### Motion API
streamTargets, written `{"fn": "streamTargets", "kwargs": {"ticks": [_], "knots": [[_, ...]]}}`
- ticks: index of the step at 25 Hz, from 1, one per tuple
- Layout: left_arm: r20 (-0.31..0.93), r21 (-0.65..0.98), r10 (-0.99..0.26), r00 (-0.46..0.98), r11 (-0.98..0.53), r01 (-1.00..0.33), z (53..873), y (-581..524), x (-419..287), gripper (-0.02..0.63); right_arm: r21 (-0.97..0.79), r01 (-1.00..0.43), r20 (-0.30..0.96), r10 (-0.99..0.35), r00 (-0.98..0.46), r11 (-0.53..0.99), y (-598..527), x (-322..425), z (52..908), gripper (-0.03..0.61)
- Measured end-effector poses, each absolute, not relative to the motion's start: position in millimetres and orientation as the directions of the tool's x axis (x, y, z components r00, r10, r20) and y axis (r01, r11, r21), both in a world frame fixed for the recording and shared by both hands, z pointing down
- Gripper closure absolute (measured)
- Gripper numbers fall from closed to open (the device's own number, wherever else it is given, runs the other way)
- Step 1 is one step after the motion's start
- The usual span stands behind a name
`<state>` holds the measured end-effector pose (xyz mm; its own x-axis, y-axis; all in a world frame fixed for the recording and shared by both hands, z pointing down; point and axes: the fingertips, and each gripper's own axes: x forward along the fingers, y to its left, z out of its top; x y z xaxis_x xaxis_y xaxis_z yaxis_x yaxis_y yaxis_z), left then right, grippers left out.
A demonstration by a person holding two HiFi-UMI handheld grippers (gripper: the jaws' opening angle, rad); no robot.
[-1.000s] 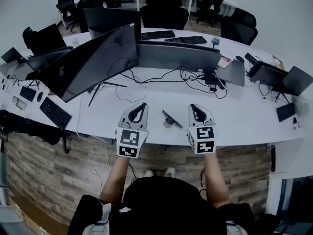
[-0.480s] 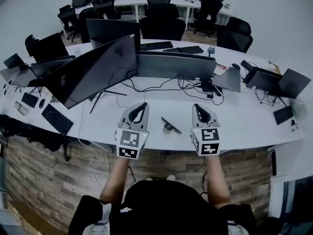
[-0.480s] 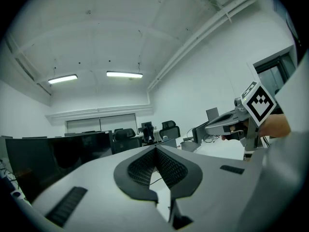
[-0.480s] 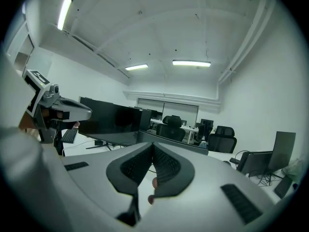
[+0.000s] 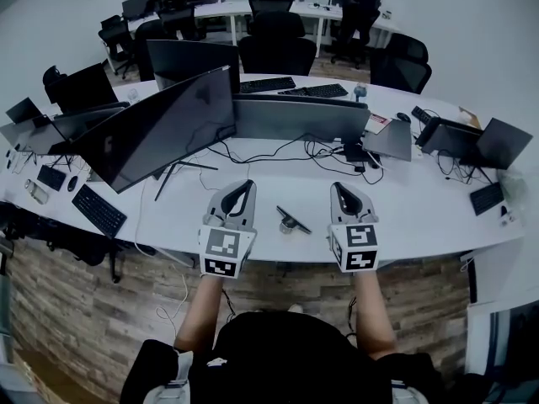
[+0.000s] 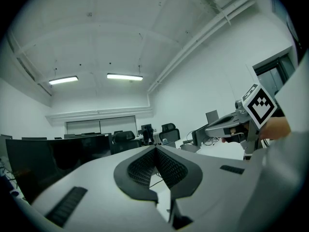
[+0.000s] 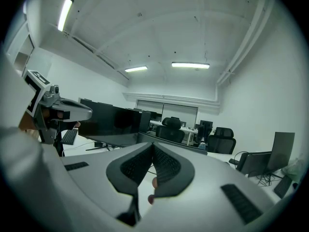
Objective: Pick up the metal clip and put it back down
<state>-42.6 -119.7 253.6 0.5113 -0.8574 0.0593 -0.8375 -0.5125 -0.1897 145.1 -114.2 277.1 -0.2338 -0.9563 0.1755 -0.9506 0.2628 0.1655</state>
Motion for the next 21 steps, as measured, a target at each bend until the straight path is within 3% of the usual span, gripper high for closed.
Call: {"fn": "streamTargets", "kwargs": {"ticks": [21], "knots": [[0.057, -0.19, -0.86, 0.506, -0.507, -0.841, 255.9, -123.9, -43.7, 0.604, 0.165, -0.949, 0.18, -0.954, -0.239, 0.269, -118.4, 142.3, 281.1, 0.554]]}}
